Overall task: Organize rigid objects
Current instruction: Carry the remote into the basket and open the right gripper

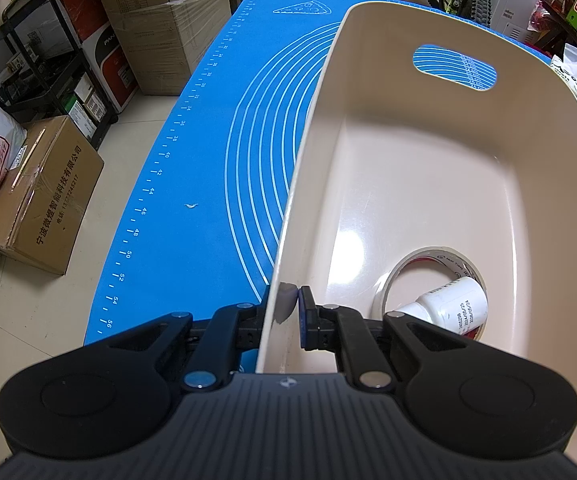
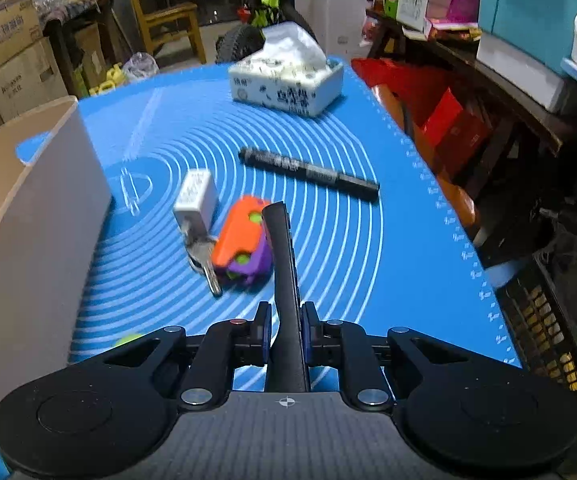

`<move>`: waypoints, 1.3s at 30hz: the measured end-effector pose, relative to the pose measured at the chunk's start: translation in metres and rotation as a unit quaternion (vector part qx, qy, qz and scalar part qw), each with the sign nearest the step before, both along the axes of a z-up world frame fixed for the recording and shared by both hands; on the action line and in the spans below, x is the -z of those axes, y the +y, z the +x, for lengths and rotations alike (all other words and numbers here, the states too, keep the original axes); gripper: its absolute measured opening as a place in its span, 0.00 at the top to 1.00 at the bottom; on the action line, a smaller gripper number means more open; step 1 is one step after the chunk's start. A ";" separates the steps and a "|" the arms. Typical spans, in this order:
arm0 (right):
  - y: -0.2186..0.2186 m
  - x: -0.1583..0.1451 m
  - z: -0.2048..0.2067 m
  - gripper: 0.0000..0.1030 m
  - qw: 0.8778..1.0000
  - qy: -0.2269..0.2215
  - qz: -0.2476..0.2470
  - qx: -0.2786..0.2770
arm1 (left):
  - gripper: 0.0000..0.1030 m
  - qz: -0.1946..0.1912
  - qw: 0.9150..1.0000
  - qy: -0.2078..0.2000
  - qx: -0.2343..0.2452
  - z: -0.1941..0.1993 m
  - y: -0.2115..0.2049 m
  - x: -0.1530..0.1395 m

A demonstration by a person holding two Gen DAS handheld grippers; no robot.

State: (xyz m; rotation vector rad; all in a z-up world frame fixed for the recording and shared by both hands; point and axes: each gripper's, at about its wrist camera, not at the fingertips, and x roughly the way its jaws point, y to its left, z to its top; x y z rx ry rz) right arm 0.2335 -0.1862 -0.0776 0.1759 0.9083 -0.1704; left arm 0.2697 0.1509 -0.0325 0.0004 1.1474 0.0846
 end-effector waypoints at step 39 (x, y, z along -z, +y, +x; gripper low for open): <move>0.213 -0.053 0.077 0.75 0.960 0.001 0.028 -0.278 | 0.88 0.003 1.000 0.003 0.002 0.002 -0.002 0.003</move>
